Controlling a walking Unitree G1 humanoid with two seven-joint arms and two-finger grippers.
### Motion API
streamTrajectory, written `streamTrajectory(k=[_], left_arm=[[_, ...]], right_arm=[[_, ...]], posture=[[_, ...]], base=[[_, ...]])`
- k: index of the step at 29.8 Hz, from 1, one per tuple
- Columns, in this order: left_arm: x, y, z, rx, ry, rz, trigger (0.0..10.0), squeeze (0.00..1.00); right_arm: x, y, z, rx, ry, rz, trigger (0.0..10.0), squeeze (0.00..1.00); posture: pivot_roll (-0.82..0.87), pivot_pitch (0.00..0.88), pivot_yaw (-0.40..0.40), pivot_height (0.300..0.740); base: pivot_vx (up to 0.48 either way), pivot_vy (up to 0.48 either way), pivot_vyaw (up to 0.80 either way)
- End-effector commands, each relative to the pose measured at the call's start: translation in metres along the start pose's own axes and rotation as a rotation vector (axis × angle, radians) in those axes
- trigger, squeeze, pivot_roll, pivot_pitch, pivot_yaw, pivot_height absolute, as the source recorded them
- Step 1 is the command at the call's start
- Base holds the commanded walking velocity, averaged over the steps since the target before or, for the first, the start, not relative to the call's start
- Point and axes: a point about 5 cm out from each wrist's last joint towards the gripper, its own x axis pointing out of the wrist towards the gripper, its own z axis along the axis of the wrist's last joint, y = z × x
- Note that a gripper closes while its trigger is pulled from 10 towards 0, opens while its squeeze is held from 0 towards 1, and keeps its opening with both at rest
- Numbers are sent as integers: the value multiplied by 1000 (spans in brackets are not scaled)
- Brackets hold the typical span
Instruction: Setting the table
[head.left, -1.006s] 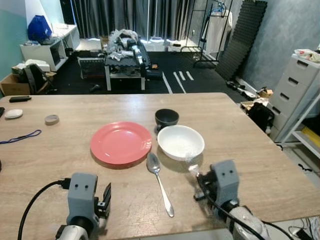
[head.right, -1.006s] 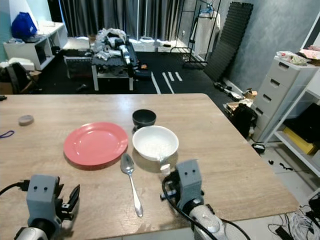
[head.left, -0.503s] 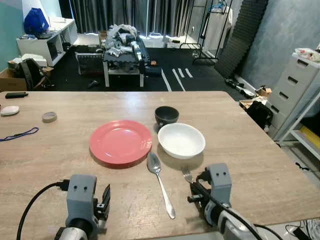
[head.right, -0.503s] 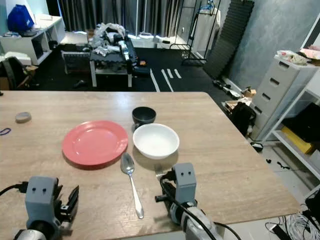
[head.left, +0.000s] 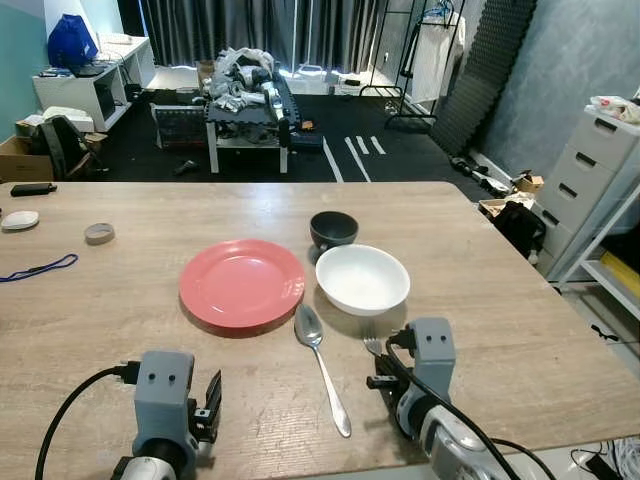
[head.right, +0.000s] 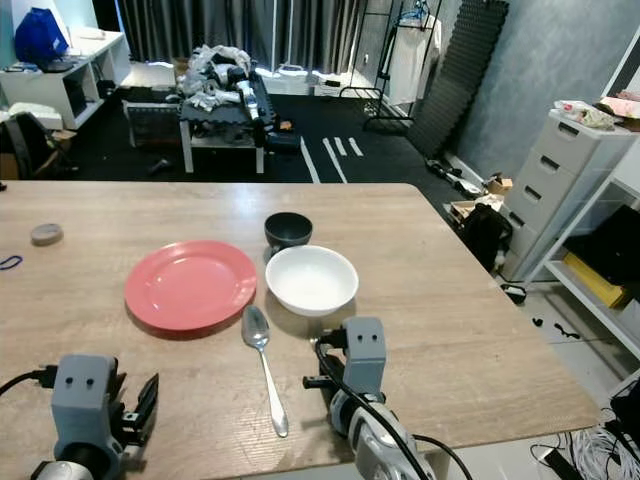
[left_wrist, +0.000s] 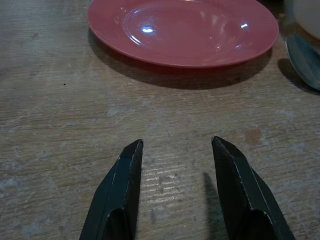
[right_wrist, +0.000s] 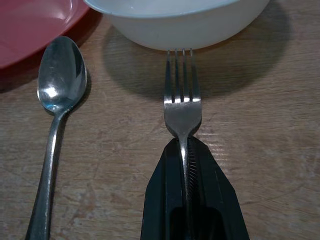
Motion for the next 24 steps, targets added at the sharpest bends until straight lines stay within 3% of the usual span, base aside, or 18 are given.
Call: streamTrajectory(k=[1,15,24], left_arm=[[-3,-1,-3,-2,15,2,10000,0],[-1,-3,-2,-5,11,1,10000,0],[-1,-2,-2,-2,10,2,10000,0]], right_arm=[[3,5,-3,-3,4,21,10000,0],[14,23,-2,-17,-17,70,10000,0],[18,17,-3,-48,-28,58,10000,0]], posture=[[93,147,19,740],[100,138,22,740],[102,130,23,740]], base=[[0,0,0],[0,0,0],[0,0,0]])
